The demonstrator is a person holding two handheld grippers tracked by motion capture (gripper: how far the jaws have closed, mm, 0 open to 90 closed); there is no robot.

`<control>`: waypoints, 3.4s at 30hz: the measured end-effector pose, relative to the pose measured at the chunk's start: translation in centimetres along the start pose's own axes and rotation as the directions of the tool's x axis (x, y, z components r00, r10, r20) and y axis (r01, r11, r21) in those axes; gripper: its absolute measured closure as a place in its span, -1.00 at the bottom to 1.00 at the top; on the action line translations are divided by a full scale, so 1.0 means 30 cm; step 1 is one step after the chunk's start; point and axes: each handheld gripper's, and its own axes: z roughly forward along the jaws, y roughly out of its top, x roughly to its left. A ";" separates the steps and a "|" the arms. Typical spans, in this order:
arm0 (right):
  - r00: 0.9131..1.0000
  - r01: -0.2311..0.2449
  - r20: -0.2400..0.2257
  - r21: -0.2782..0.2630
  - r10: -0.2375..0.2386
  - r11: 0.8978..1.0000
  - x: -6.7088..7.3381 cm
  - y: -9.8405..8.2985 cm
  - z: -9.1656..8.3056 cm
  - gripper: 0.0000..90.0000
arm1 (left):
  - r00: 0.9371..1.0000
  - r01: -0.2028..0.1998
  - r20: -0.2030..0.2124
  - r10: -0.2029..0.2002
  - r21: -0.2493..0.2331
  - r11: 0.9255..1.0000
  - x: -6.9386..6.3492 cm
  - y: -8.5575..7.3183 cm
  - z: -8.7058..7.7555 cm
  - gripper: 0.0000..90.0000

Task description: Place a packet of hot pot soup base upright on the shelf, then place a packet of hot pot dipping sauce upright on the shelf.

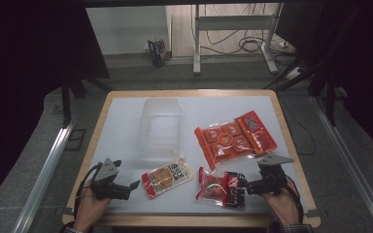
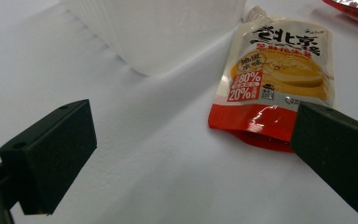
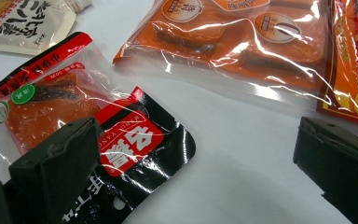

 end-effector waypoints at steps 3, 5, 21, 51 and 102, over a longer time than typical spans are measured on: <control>1.000 0.010 0.024 -0.016 -0.009 1.000 0.001 0.002 -0.004 -1.00 | 1.000 -0.014 -0.003 0.014 0.016 1.000 -0.005 -0.001 0.005 -1.00; 0.999 0.007 0.041 -0.023 -0.006 1.000 -0.002 0.002 -0.008 -1.00 | 0.999 -0.032 -0.008 0.032 0.035 0.999 -0.011 -0.001 0.012 -1.00; 1.000 0.003 0.020 -0.003 -0.003 1.000 0.003 -0.002 0.008 -1.00 | 0.998 -0.053 -0.030 0.055 0.053 0.997 -0.018 -0.001 0.016 -1.00; 0.997 -0.074 0.012 -0.022 0.075 0.997 -0.069 -0.021 -0.005 -0.99 | 0.998 -0.058 -0.026 0.060 0.085 0.995 -0.021 -0.002 0.021 -1.00; 0.970 -0.173 0.177 0.019 0.167 0.985 -0.291 -0.024 0.047 -0.95 | 0.994 -0.104 -0.014 0.107 0.124 0.987 -0.041 -0.004 0.042 -1.00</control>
